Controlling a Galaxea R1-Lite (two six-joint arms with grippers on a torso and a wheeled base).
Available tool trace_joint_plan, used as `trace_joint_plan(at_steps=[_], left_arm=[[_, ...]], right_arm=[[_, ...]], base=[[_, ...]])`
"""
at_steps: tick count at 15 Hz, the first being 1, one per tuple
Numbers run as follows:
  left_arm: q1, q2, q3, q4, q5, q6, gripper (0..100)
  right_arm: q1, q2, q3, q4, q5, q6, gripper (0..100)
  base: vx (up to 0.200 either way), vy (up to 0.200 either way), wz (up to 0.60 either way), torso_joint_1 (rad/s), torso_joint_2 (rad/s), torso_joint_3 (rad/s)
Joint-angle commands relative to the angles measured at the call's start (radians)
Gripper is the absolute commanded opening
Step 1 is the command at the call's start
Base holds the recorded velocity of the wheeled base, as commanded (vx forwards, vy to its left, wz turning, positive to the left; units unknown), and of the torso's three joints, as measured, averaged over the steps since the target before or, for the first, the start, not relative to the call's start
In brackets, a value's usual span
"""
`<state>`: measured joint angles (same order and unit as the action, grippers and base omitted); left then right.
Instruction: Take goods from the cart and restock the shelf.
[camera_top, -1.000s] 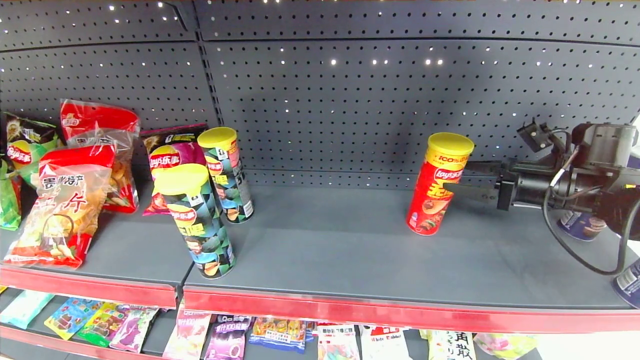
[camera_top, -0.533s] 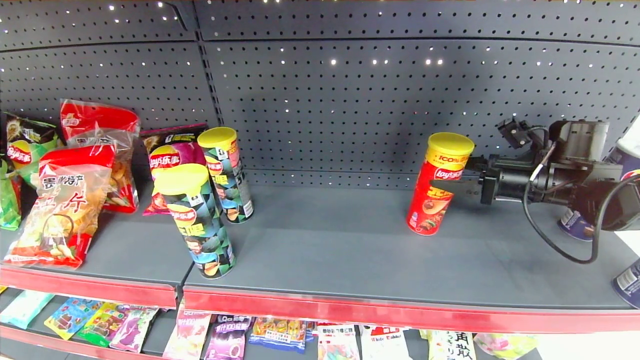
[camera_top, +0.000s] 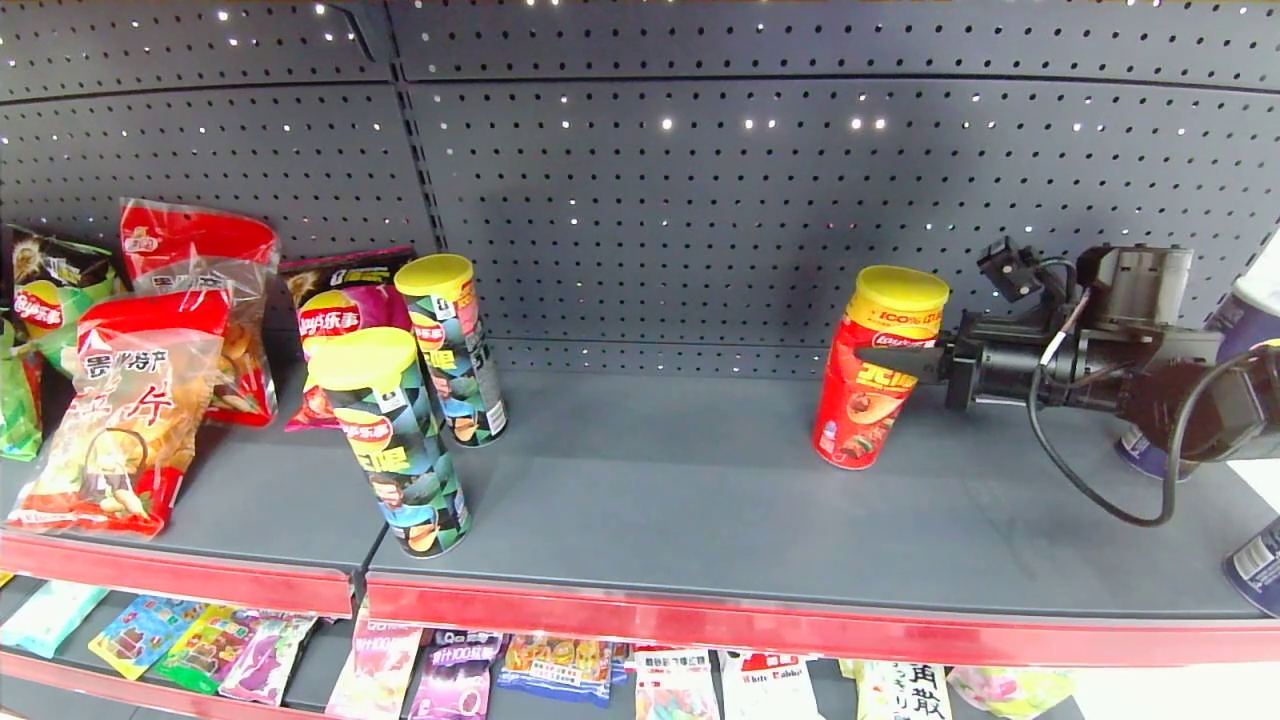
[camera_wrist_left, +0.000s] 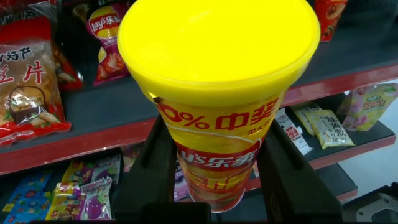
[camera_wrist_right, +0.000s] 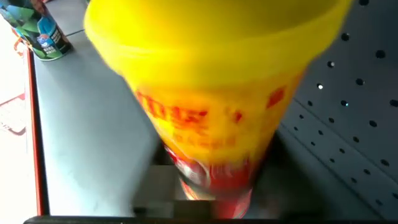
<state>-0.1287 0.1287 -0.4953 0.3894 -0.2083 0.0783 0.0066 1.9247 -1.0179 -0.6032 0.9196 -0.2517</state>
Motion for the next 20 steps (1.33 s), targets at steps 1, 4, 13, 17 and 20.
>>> trace_joint_plan(at_steps=[1,4,13,17,20], left_arm=[[0.000,0.003,0.000,0.000,0.000,0.000,0],[0.000,0.015,0.001,0.000,0.000,0.001,0],[-0.002,0.019,0.003,-0.001,0.000,0.001,0],[0.000,0.012,0.001,-0.001,0.000,0.001,0],[0.000,0.009,0.001,-0.001,0.000,0.001,0]], right_arm=[[0.046,-0.050,0.048,0.000,-0.024,-0.003,0],[0.090,-0.148,0.122,-0.004,-0.111,0.003,0],[0.196,-0.323,0.331,-0.179,-0.308,0.106,0],[0.308,-0.346,0.460,-0.303,-0.403,0.157,0],[0.334,-0.372,0.535,-0.319,-0.404,0.132,0]], base=[[0.000,0.000,0.00,0.000,0.00,0.000],[0.000,0.000,0.00,0.000,0.00,0.000],[0.000,0.000,0.00,0.000,0.00,0.000],[0.000,0.000,0.00,0.000,0.00,0.000],[0.000,0.000,0.00,0.000,0.00,0.000]])
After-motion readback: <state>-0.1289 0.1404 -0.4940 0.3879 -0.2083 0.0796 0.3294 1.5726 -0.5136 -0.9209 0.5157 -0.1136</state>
